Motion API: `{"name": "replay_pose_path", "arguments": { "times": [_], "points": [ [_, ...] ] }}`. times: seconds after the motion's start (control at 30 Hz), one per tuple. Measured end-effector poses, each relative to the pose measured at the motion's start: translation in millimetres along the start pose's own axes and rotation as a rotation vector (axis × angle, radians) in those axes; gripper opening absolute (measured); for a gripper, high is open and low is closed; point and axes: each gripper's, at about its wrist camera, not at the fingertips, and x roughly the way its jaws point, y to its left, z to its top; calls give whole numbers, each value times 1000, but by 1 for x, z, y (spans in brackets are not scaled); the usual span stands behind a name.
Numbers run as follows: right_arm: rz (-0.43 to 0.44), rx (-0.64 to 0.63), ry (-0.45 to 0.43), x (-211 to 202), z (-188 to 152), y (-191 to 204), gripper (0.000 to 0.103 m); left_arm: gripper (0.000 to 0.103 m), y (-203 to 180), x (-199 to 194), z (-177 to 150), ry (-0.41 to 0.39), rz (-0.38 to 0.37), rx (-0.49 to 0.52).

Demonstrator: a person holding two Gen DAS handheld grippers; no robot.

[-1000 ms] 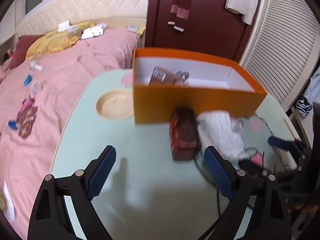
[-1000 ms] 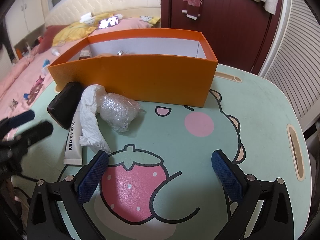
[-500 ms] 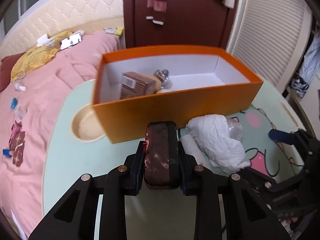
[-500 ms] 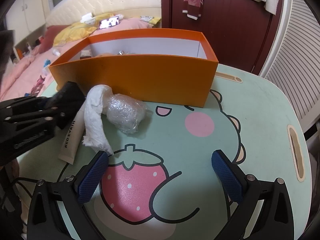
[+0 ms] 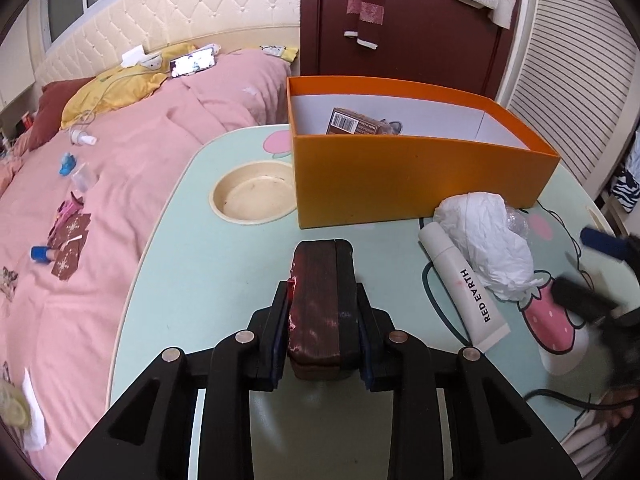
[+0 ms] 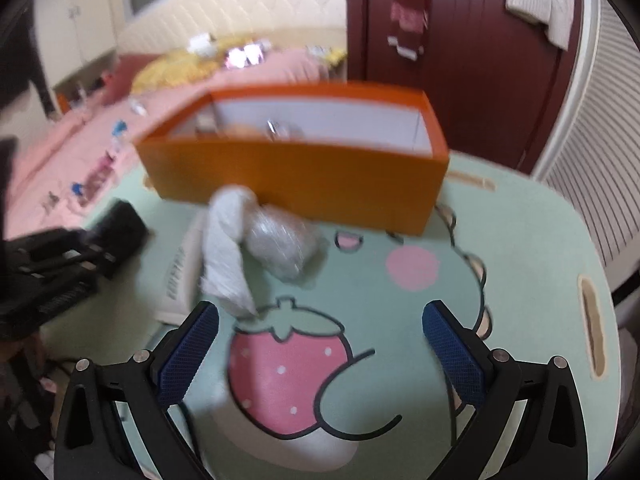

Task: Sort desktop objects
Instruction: 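Grasp the red-and-black pouch with the left tool while the right tool grasps the white tissue, then place the pouch in the box with the left tool while the right tool places the tissue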

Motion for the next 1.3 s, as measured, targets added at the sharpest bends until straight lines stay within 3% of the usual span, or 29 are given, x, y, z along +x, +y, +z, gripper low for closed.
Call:
{"name": "replay_pose_path", "arguments": {
  "times": [0.23, 0.3, 0.53, 0.63, 0.67, 0.8, 1.0, 1.3],
  "points": [
    [86, 4, -51, -6, 16, 6, 82, 30, 0, 2, 0, -2, -3, -5],
    [103, -5, -50, 3, 25, 13, 72, 30, 0, 2, 0, -2, -4, -6],
    [130, -88, -5, 32, 41, 39, 56, 30, 0, 2, 0, -3, -4, -3],
    [103, -148, 40, 45, 38, 47, 37, 30, 1, 2, -1, -3, -5, -3],
    [94, -162, 87, 55, 35, 49, 22, 30, 1, 2, -1, -3, -6, -4],
    [144, -111, 96, 51, 33, 38, 20, 30, 1, 2, -1, -3, -7, -7],
    [228, -37, 25, 26, 41, 23, 20, 30, -1, -3, 1, -7, -31, -15],
    [291, 6, -101, -11, 70, 13, 20, 30, 1, -41, 39, -135, -79, -31]
  ]
}}
